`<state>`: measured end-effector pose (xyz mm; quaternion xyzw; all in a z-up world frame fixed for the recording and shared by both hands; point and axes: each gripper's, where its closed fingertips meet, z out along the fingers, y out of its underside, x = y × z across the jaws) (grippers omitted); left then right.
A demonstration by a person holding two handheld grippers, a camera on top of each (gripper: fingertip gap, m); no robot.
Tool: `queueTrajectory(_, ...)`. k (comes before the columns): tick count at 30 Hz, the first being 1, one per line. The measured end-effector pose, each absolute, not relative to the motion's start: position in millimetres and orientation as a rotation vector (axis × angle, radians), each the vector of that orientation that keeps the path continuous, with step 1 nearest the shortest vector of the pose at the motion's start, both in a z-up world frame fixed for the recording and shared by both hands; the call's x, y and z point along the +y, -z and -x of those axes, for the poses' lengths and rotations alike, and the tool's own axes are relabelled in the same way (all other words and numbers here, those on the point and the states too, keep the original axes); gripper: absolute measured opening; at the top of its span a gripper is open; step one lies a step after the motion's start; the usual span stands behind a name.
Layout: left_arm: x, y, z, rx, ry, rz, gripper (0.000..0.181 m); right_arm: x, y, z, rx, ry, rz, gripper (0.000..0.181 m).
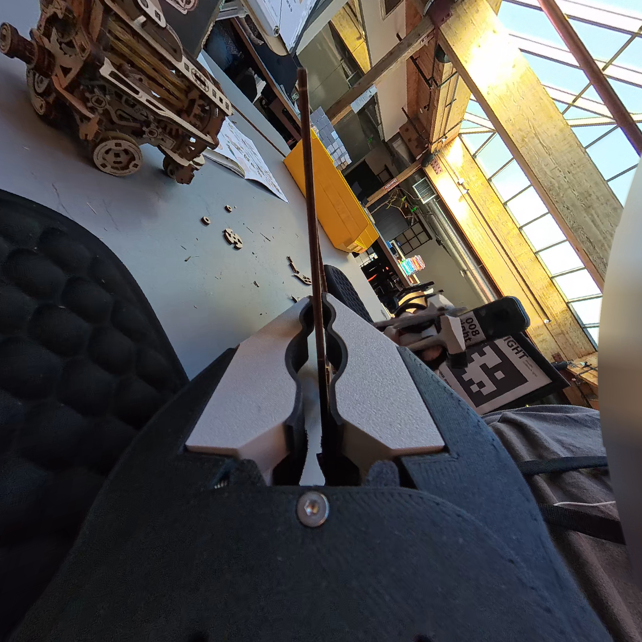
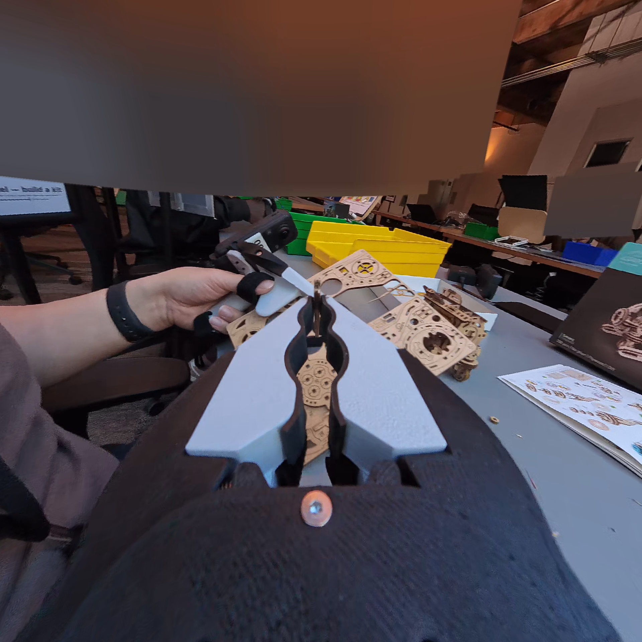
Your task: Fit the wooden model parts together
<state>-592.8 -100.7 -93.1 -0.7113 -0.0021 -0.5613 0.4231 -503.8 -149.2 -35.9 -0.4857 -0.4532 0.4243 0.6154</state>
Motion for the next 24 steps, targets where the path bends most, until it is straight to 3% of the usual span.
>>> queueTrajectory(10,-100,94,593,-0.007,1.409,1.782,0.001,-180,52,507,-1.185,-0.949,1.102,0.001)
queueTrajectory(24,-98,94,591,-0.007,1.399,1.794,0.001,-132,57,458,-1.076,-0.743,1.150,0.001)
